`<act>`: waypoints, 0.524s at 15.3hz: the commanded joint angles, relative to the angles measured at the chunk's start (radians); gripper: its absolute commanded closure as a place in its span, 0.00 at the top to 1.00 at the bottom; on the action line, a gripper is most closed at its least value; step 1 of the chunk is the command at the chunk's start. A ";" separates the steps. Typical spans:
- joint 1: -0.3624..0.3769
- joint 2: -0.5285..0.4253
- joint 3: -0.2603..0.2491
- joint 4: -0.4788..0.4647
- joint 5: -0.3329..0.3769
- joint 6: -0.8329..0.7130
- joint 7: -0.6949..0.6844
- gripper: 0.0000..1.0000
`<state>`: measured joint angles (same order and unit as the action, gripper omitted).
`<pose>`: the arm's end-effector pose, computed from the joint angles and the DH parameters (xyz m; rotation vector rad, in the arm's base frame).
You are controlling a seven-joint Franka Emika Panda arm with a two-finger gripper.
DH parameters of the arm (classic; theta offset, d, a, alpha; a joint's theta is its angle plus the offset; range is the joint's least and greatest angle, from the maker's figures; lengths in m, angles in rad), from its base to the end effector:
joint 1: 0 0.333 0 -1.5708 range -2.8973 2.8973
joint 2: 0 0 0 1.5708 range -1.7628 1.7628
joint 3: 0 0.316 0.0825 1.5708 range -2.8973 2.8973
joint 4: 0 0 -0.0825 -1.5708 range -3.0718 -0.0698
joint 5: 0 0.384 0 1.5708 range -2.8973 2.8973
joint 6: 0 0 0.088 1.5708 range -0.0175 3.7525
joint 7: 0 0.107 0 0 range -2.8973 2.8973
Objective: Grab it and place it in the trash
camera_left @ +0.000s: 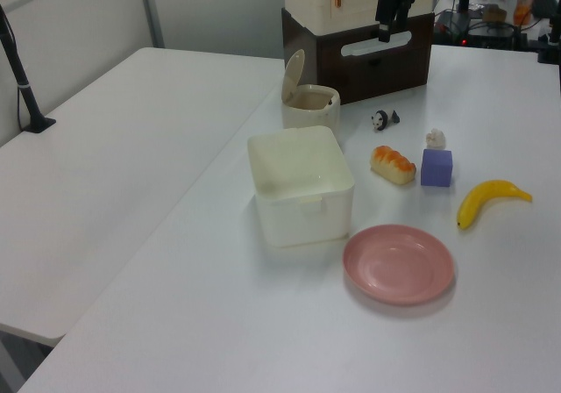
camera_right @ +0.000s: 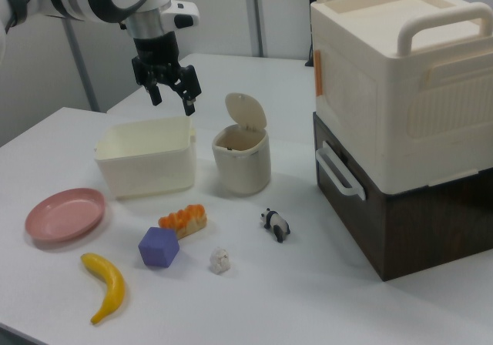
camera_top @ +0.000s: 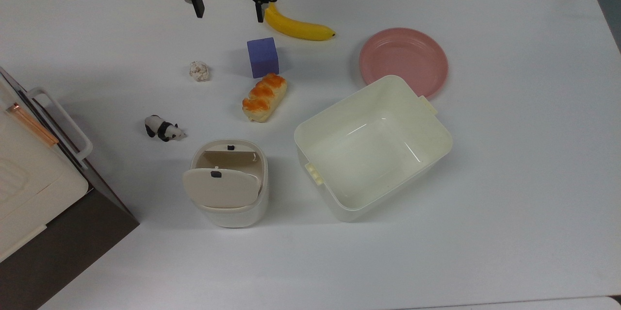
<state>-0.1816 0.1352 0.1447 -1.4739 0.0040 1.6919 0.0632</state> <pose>0.6068 -0.0281 0.6042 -3.1103 0.1596 -0.1307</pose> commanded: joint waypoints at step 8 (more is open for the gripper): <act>0.027 -0.002 -0.005 0.000 -0.001 -0.029 -0.010 1.00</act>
<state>-0.1657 0.1385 0.1450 -1.4741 0.0041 1.6919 0.0632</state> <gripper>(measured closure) 0.000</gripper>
